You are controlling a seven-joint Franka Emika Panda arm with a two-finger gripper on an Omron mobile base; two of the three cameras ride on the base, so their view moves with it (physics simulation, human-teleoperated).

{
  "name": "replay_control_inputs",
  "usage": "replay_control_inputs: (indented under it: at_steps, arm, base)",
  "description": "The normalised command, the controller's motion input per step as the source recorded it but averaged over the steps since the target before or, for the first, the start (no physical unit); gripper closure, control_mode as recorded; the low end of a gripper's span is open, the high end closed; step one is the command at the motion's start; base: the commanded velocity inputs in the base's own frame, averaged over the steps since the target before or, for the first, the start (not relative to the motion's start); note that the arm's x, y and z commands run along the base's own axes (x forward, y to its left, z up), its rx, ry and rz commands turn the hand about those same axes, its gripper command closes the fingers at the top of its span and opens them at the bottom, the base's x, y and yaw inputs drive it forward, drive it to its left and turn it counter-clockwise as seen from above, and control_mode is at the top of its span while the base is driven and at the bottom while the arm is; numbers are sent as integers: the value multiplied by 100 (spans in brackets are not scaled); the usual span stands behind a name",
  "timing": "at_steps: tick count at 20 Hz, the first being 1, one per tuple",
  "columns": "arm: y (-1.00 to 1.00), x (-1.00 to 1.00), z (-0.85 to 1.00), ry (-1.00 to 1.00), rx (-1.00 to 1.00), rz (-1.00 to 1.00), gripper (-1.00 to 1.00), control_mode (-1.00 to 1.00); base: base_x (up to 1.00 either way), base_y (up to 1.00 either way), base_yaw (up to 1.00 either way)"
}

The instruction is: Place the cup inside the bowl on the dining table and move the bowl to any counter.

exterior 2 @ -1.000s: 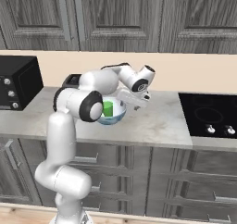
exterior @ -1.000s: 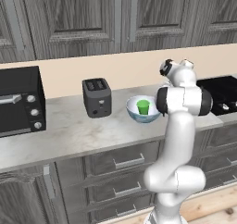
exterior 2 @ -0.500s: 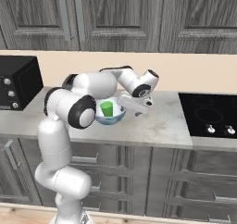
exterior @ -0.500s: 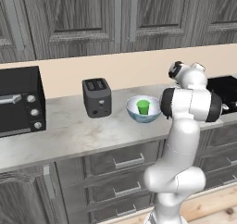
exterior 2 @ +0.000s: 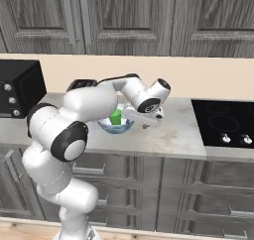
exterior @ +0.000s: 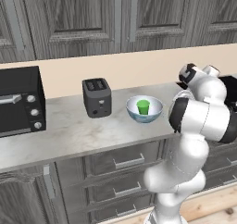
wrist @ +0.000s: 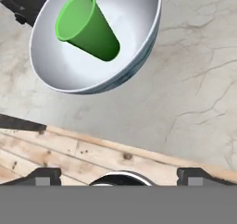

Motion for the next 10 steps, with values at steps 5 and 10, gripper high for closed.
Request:
replay_control_inputs:
  at_steps: [5,10]
  arm:
    - [0,-62,23,-5,0,0,-100,-100]
    - [0,-59,16,-1,-2,0,-100,-100]
  base:
    - [0,0,0]
    - [0,0,0]
